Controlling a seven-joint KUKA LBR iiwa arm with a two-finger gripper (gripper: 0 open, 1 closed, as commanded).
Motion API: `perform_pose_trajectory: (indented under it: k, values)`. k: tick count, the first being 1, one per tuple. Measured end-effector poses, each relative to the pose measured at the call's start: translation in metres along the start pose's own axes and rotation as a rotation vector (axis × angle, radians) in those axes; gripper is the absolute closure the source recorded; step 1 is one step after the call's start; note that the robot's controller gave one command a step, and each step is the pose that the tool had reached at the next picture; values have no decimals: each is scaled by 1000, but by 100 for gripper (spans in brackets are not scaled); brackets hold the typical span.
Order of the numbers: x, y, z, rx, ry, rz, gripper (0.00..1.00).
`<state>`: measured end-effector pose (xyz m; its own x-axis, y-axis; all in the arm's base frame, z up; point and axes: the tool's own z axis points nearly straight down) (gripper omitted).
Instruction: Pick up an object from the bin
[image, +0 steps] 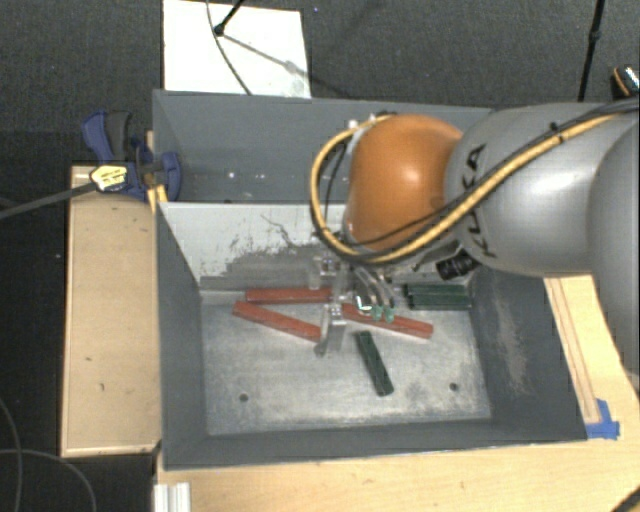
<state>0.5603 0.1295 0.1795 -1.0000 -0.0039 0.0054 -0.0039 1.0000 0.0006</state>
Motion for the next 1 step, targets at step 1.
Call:
perform_pose_trajectory:
  k: [1]
  values:
    - [-20, 8, 113, 0, -4, -29, 0]
